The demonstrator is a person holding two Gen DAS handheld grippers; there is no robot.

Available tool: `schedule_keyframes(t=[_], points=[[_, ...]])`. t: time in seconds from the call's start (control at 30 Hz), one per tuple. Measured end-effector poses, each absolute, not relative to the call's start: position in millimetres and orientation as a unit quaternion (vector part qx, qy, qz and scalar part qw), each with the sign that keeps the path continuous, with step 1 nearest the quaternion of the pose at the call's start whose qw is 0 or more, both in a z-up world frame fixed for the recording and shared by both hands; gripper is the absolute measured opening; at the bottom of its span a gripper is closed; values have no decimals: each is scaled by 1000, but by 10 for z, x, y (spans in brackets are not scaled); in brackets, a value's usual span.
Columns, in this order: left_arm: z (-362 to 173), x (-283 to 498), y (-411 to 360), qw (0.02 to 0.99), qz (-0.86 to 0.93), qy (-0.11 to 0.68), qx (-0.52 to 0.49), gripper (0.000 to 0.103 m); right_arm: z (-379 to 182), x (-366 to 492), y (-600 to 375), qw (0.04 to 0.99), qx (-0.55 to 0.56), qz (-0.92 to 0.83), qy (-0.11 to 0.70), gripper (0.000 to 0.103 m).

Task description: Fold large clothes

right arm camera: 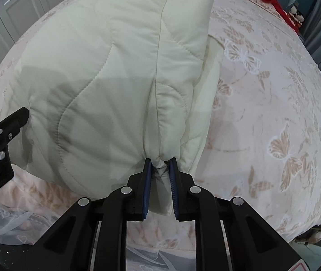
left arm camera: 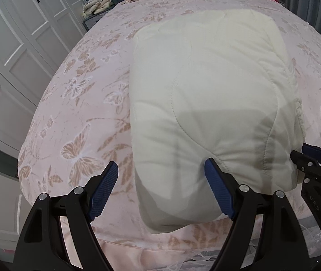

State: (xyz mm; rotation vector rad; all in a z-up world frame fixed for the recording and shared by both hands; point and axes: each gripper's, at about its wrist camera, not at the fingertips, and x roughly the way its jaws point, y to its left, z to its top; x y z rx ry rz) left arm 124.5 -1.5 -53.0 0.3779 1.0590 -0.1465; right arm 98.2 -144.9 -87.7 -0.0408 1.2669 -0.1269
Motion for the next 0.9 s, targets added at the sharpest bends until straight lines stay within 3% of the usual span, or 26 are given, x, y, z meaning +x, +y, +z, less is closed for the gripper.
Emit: schedule_keyframes(t=[0.9], points=[[-763,1255,-101,849,-48,492,188,84,-1040,986,-1534,806,33,-54,589,15]])
